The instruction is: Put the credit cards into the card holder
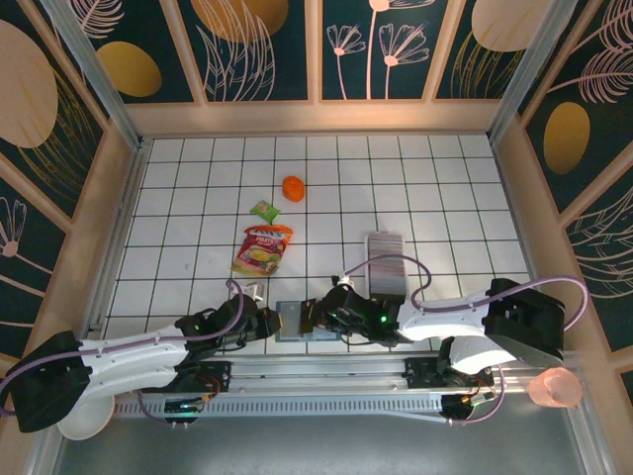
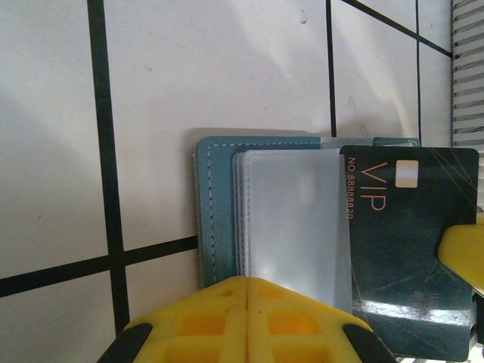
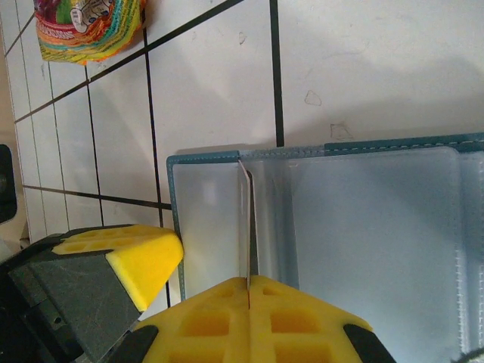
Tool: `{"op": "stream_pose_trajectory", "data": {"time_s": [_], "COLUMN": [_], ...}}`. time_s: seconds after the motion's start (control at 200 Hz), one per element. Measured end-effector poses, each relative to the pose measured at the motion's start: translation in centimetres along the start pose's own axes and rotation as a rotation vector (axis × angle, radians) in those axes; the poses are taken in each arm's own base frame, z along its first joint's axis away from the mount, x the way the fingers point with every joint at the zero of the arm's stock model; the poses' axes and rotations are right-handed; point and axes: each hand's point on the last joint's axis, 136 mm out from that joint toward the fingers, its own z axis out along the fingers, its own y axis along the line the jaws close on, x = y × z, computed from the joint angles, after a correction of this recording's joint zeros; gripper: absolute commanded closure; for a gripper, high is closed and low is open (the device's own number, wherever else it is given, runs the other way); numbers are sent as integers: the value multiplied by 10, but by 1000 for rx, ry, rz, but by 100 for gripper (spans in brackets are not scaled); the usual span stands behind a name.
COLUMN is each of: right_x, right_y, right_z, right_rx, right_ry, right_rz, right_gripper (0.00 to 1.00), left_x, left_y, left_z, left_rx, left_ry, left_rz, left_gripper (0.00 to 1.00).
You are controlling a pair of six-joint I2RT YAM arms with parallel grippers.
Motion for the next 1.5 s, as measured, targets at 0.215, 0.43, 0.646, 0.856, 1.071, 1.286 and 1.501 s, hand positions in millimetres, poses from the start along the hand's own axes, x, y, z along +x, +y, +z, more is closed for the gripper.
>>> {"op": "stream_pose_trajectory", "data": {"time_s": [0.215,0.43,0.646,0.856,1.071,1.286,1.501], "right_x": [4,7,8,9,10,13,16], "right_y": [1,1,-2,-1,3,20,21], "right_z": [0,0,3,10,20,27,34], "right_rx": [-3,-2,7,-3,-7,-22,30], "right_ry": [10,19,21,20,21,44,66], "right_rz": [13,28,49,61,68,41,-16], "right_gripper": [100,100,100,100,100,100,76], "left_x": [-1,-1,-1,-2,-3,-2,-3], "left_y": [0,0,1,1,2,5,6], "left_z": [0,0,0,0,0,0,-1], "left_rx": [-1,-2,-4,-5,-9,-12,-12], "left_ry": [-3,-4,-6,-14,-20,-21,-27], "left_rz": [0,0,0,0,0,0,0], "left_gripper": [95,95,96,96,96,97,97]}}
